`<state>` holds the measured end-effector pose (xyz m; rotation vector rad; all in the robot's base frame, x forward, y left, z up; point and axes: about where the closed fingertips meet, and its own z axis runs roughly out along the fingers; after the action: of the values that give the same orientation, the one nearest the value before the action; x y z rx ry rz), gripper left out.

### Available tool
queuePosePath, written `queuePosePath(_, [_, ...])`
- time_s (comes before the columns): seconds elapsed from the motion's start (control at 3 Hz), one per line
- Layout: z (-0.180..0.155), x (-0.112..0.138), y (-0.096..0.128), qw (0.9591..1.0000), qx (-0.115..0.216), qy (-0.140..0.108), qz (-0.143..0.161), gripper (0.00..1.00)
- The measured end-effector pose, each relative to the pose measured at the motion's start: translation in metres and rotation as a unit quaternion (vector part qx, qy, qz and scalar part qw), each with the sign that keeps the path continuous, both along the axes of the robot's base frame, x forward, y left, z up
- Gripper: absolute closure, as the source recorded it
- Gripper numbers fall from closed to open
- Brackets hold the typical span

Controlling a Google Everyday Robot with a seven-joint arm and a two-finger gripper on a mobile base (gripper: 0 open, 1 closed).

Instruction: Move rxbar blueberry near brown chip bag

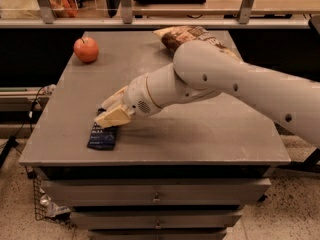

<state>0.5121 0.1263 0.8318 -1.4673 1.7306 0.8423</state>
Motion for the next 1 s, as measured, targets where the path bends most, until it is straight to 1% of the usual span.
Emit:
queuePosePath(0.33, [0.0009,0.0001,0.0000,1.0000,0.000,0.000,0.000,1.00])
queuePosePath(1.0, [0.0028,0.0001,-0.0001,1.0000,0.000,0.000,0.000,1.00])
